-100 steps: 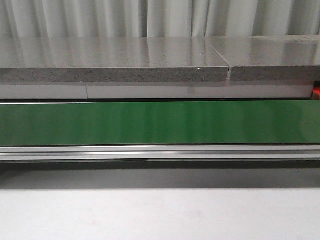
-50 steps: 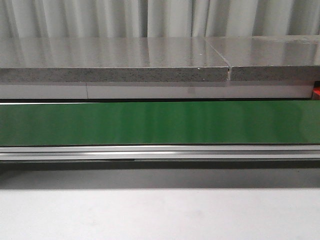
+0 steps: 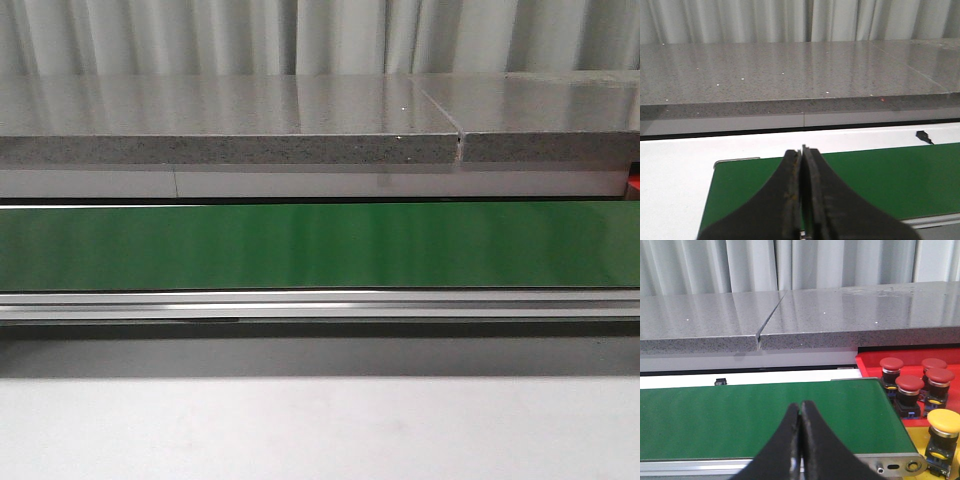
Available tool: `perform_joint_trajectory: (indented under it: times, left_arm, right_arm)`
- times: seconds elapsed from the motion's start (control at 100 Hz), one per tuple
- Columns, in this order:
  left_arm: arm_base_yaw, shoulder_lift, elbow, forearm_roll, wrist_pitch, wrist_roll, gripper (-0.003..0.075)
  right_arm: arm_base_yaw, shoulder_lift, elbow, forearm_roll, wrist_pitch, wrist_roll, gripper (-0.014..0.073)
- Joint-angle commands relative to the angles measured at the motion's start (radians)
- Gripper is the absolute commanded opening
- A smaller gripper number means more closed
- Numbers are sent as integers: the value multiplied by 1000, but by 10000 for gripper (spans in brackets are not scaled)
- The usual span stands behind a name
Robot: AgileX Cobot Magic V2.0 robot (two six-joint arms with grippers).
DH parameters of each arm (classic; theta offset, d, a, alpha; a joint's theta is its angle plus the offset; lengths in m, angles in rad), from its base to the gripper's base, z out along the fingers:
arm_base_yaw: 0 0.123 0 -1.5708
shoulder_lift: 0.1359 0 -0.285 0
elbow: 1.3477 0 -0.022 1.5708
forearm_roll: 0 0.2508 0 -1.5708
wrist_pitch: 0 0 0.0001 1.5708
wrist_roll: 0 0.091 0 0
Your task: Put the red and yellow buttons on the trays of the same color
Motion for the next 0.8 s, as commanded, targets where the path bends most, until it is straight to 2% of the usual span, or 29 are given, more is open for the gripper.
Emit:
perform_joint_trajectory:
  times: [0.0,0.2,0.57,0.79]
  left_arm:
    - [26,12,23,-15,-166,-11,-21]
    - [31,-5,137,-8,-329,-11,-21]
    - [31,-75,309,-8,-416,-11,-21]
    - [33,-158,386,-8,-425,-11,-21]
  right_arm:
    - [-8,-14,-14,-10,-78,-2,-65]
    - [-8,-14,-14,-10,-78,-2,-65]
    - [-8,-14,-14,-10,-78,-2,-65]
    - [-8,-14,-14,-10,-78,-2,-65]
